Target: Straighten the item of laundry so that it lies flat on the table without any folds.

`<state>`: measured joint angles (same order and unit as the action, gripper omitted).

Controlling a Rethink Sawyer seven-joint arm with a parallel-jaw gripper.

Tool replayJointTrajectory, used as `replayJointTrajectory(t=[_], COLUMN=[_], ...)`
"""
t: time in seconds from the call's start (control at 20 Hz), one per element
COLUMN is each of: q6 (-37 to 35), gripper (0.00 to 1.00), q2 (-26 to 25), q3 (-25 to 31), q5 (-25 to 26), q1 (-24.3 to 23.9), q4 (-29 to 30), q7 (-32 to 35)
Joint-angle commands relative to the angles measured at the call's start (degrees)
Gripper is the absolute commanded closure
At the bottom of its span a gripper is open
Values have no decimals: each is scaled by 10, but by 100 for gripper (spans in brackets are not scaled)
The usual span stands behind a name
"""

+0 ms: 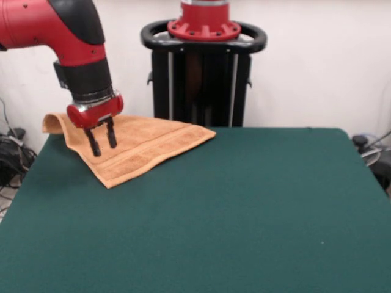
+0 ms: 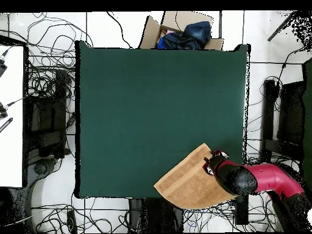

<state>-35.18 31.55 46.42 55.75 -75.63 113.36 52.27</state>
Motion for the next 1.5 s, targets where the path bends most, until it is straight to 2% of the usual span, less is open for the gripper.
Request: replayJointTrajectory(t=[0.05, 0.6, 1.25, 1.5], q6=[-111, -120, -70, -48], gripper=[100, 100, 100, 100], q2=[28, 23, -46, -64], q3=[-65, -92, -117, -137], q5=[-40, -41, -6, 28], q1=[58, 67, 54, 59], q4=[-30, -35, -66, -83], q7=[22, 13, -13, -8])
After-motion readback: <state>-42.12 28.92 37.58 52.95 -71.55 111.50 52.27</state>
